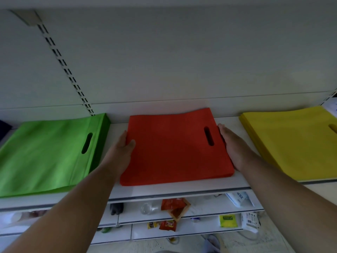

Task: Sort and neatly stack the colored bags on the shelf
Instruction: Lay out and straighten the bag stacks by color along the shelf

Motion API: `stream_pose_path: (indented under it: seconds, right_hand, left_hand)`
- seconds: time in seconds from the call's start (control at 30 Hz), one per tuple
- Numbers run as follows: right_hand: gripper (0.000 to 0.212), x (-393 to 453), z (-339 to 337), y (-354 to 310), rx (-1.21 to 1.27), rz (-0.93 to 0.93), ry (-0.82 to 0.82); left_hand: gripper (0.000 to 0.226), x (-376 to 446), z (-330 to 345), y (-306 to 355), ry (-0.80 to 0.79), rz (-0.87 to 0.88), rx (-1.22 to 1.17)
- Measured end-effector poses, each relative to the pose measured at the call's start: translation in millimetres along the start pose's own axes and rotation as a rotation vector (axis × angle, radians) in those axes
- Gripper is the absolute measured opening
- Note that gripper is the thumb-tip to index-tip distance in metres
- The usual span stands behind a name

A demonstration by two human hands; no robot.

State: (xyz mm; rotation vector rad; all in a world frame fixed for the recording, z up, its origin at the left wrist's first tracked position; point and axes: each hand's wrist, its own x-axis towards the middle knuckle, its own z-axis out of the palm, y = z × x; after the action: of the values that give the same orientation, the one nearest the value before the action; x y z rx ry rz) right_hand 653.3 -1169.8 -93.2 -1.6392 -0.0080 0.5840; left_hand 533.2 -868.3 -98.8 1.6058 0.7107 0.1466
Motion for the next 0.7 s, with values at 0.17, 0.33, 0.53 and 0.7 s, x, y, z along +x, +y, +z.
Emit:
stream_pose_path:
  seconds: [0.17,0.33,0.53,0.7]
  right_hand:
    - [0.058,5,0,-1,-0.083,-0.01,0.031]
    - [0.062,3,7,-13,-0.328,-0.07,0.072]
    - [0.059,21,33,-33,-1.112,-0.462,0.199]
    - [0.054,51,98,-41,-1.253,-0.65,-0.027]
  left_hand:
    - [0.051,-3,7,-1,0.03,0.036,-0.004]
    - [0.052,-4,-5,1,0.044,0.214,0.477]
    - [0.05,14,19,23,-0.073,0.627,1.066]
    - [0.061,30,41,10,-0.072,0.561,1.285]
